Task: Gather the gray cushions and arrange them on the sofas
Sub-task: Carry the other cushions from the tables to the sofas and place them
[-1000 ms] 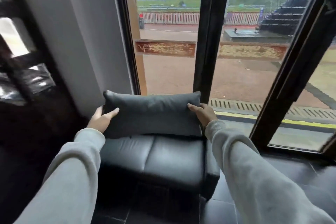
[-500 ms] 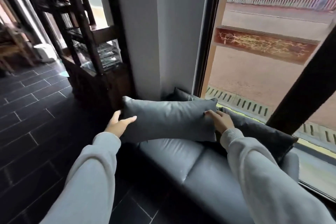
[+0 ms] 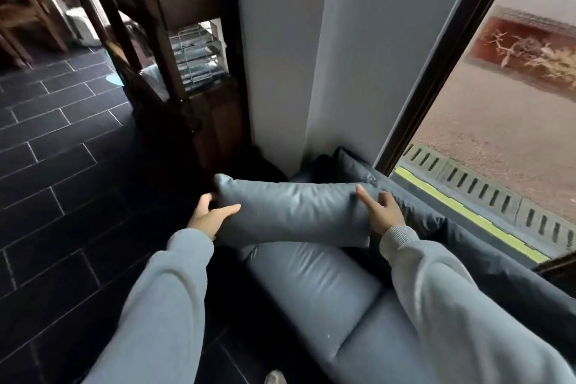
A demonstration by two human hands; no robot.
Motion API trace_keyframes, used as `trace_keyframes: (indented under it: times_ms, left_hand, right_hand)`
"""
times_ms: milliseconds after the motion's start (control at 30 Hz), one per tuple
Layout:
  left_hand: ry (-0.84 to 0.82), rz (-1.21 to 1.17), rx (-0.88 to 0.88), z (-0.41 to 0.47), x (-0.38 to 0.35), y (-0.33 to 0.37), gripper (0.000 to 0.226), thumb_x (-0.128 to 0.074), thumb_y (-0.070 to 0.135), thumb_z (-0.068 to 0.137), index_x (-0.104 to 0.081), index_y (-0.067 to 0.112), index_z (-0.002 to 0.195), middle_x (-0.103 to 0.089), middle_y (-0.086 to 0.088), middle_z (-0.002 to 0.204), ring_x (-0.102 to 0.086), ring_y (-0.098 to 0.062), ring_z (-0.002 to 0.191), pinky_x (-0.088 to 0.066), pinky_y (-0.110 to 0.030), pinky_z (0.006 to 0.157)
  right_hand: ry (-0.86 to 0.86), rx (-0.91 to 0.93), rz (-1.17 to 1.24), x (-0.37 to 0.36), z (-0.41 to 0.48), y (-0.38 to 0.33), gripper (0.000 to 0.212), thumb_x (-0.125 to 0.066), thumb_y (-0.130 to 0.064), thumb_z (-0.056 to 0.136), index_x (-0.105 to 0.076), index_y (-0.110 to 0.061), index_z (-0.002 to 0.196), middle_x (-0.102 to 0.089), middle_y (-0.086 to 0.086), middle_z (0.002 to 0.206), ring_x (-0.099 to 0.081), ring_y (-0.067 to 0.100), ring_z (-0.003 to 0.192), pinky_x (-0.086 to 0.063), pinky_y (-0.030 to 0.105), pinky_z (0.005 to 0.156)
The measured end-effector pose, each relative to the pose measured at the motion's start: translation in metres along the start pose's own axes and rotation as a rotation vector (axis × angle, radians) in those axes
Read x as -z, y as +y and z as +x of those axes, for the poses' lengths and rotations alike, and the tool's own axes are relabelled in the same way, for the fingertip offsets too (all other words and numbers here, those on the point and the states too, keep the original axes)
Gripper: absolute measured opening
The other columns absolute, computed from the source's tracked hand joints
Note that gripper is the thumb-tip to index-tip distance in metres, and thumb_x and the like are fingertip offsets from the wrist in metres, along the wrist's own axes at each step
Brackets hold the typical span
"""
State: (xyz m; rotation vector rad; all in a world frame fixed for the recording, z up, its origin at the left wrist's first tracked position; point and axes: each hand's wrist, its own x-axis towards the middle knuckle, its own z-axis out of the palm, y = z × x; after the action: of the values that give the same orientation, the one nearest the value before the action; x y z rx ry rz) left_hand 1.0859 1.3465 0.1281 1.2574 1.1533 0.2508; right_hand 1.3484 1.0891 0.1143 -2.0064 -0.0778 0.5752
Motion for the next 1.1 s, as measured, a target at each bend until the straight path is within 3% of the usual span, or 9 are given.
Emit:
trace_keyframes:
  times_ms: [267, 333, 467, 567, 733, 900, 1000, 1067, 1100]
  left_hand:
    - [0.149, -0.049, 0.069, 0.087, -0.039, -0.039, 0.046, -0.085, 0.025, 0.082, -0.057, 0.035, 0.117, -0.068, -0.001, 0.118, -0.065, -0.027, 0.112, -0.053, -0.050, 0.103]
    - [0.192, -0.061, 0.071, 0.109, -0.054, -0.059, 0.051, -0.085, 0.025, 0.081, -0.057, 0.031, 0.124, -0.069, -0.005, 0.122, -0.065, -0.028, 0.113, -0.052, -0.051, 0.105]
    - [0.322, -0.067, 0.052, 0.156, -0.083, -0.111, 0.056, -0.083, 0.027, 0.083, -0.058, 0.031, 0.133, -0.067, 0.007, 0.115, -0.063, -0.012, 0.101, -0.048, -0.034, 0.090]
    - [0.397, -0.054, 0.078, 0.187, -0.103, -0.159, 0.062, -0.082, 0.030, 0.084, -0.054, 0.029, 0.140, -0.063, 0.004, 0.126, -0.060, -0.020, 0.114, -0.044, -0.034, 0.094]
    - [0.389, -0.012, 0.148, 0.224, -0.130, -0.241, 0.066, -0.075, 0.039, 0.092, -0.047, 0.025, 0.150, -0.054, 0.001, 0.148, -0.052, -0.026, 0.134, -0.043, -0.046, 0.114]
    - [0.456, -0.094, 0.135, 0.256, -0.152, -0.273, 0.061, -0.071, 0.046, 0.093, -0.050, 0.028, 0.147, -0.058, 0.002, 0.144, -0.057, -0.023, 0.130, -0.046, -0.050, 0.112]
    - [0.481, -0.057, 0.158, 0.264, -0.153, -0.281, 0.032, -0.072, 0.052, 0.085, -0.063, 0.037, 0.113, -0.069, 0.005, 0.120, -0.065, -0.023, 0.113, -0.051, -0.054, 0.105]
    - [0.438, -0.021, 0.246, 0.267, -0.161, -0.291, 0.014, -0.068, 0.041, 0.093, -0.060, 0.030, 0.092, -0.069, -0.011, 0.104, -0.065, -0.039, 0.099, -0.051, -0.062, 0.101]
    - [0.398, 0.017, 0.316, 0.267, -0.167, -0.296, 0.012, -0.064, 0.035, 0.099, -0.060, 0.023, 0.097, -0.066, -0.025, 0.110, -0.064, -0.048, 0.103, -0.051, -0.064, 0.099]
  right_hand:
    - [-0.027, 0.033, -0.170, -0.047, 0.120, 0.006, 0.075, -0.071, -0.078, 0.075, -0.059, -0.028, 0.129, -0.060, -0.002, 0.091, -0.064, 0.024, 0.100, -0.044, 0.034, 0.085]
    - [-0.039, 0.056, -0.196, -0.061, 0.151, 0.019, 0.062, -0.073, -0.078, 0.073, -0.060, -0.029, 0.109, -0.058, -0.005, 0.086, -0.061, 0.022, 0.092, -0.044, 0.034, 0.079]
    - [-0.099, 0.035, -0.231, -0.101, 0.212, 0.074, 0.053, -0.076, -0.071, 0.076, -0.068, -0.028, 0.106, -0.071, 0.001, 0.091, -0.066, 0.019, 0.091, -0.045, 0.029, 0.080]
    - [-0.176, 0.051, -0.290, -0.130, 0.256, 0.120, 0.048, -0.074, -0.068, 0.081, -0.071, -0.026, 0.103, -0.069, -0.002, 0.079, -0.070, 0.020, 0.097, -0.044, 0.021, 0.071]
    - [-0.318, 0.095, -0.365, -0.175, 0.321, 0.175, 0.074, -0.071, -0.062, 0.088, -0.053, -0.027, 0.151, -0.071, 0.005, 0.134, -0.062, 0.028, 0.130, -0.048, 0.041, 0.112]
    - [-0.281, 0.197, -0.359, -0.203, 0.358, 0.189, 0.072, -0.069, -0.062, 0.089, -0.053, -0.028, 0.151, -0.075, 0.004, 0.125, -0.061, 0.026, 0.130, -0.040, 0.026, 0.106]
    - [-0.288, 0.253, -0.390, -0.212, 0.366, 0.192, 0.064, -0.069, -0.056, 0.093, -0.056, -0.026, 0.148, -0.076, 0.006, 0.112, -0.063, 0.028, 0.123, -0.041, 0.029, 0.102]
    - [-0.322, 0.256, -0.422, -0.215, 0.368, 0.197, 0.064, -0.069, -0.050, 0.096, -0.054, -0.023, 0.151, -0.073, 0.010, 0.121, -0.060, 0.031, 0.128, -0.040, 0.032, 0.109]
    - [-0.350, 0.248, -0.457, -0.216, 0.367, 0.198, 0.065, -0.069, -0.048, 0.096, -0.051, -0.021, 0.153, -0.071, 0.013, 0.126, -0.057, 0.033, 0.131, -0.039, 0.034, 0.112]
